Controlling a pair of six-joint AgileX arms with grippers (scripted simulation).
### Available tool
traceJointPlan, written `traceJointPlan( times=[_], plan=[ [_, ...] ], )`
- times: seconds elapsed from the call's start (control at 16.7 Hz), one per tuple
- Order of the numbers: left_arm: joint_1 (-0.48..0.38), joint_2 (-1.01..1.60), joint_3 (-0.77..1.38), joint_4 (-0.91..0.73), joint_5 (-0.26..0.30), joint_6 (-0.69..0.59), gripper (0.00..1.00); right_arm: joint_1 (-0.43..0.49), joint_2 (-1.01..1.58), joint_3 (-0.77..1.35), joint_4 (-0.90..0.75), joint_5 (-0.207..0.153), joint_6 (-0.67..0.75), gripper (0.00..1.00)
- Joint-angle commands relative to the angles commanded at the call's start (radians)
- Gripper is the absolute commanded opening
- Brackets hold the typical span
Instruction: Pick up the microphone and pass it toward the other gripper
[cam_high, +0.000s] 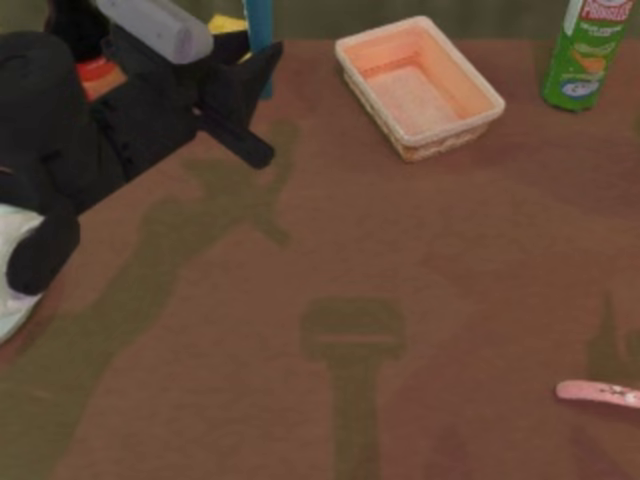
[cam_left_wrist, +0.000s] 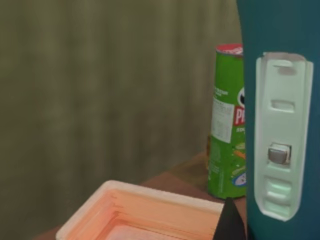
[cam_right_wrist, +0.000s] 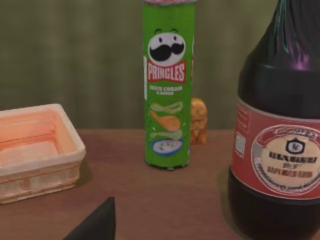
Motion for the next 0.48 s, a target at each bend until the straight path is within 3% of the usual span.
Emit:
traceJointPlan(
  times=[0.24, 0.48],
  plan=[
    [-0.021, 0.008, 0.004, 0.010, -0.018, -0.001, 0.00, 0.000, 0.000, 0.000, 0.000, 0.000, 0.000, 1.00],
    [-0.132, 0.034, -0.001, 0.094, -0.137, -0.008, 0.00, 0.000, 0.000, 0.000, 0.000, 0.000, 0.000, 1.00]
  ],
)
